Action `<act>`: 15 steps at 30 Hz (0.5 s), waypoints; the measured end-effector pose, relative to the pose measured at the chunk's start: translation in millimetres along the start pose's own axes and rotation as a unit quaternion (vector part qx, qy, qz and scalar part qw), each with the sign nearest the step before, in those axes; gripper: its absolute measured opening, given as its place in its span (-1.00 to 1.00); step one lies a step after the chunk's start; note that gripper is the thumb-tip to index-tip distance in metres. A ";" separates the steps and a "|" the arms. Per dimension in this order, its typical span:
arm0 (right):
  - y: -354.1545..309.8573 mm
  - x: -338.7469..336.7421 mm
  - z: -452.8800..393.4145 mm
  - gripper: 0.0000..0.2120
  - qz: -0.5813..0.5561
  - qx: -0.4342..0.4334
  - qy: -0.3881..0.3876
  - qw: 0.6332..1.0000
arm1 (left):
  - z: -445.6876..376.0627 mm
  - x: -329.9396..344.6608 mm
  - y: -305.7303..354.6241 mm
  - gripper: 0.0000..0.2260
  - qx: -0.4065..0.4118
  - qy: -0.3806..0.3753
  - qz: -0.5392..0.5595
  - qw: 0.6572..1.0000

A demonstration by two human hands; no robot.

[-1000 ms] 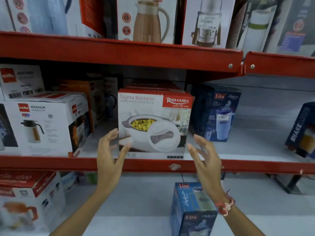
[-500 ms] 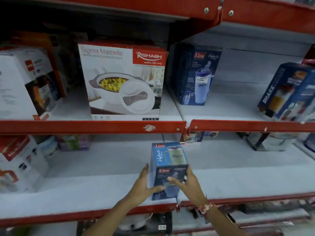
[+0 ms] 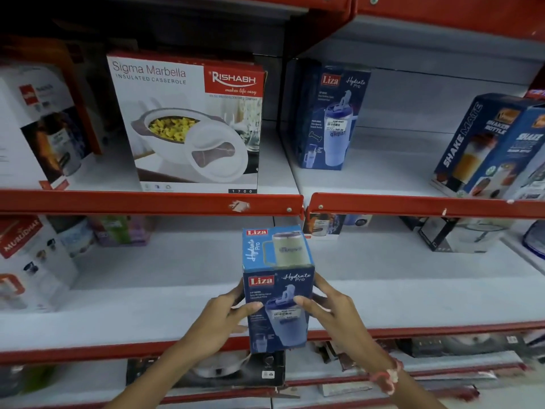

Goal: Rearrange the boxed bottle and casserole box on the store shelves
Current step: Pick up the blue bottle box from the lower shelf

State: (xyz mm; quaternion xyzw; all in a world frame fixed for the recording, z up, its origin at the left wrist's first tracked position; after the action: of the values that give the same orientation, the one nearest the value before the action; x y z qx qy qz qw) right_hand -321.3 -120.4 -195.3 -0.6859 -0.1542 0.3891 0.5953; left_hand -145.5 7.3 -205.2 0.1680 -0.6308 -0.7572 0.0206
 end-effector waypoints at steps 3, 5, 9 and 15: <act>-32.1 -14.9 13.1 -0.33 -0.018 -0.039 0.027 0.999 | 16.7 -4.4 38.5 -0.59 0.023 0.032 -0.020 0.999; -57.4 -27.1 18.3 -0.39 -0.026 -0.073 0.050 0.996 | 23.3 -8.0 68.7 -0.56 0.054 0.052 -0.029 0.997; -109.6 -53.4 21.3 -0.49 -0.047 -0.130 0.083 0.987 | 29.9 -12.5 130.6 -0.56 0.127 0.102 -0.023 0.986; -178.1 -95.3 23.1 -0.44 -0.050 -0.203 0.130 0.969 | 30.7 -11.2 206.7 -0.51 0.213 0.132 0.002 0.968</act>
State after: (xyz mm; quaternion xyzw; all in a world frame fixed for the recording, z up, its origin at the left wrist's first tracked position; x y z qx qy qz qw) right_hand -355.0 -125.2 5.1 -0.8286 -0.1854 0.2265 0.4772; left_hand -180.9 -2.8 0.8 0.2654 -0.7697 -0.5765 0.0687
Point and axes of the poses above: each hand's wrist, its own z-axis away from the middle knuckle, its own x-axis out of the palm, y = z × x, the point moved 4 cm from there along -z, towards the middle knuckle, and after that the axes turned 2 degrees about -y, right-handed, at the moved point
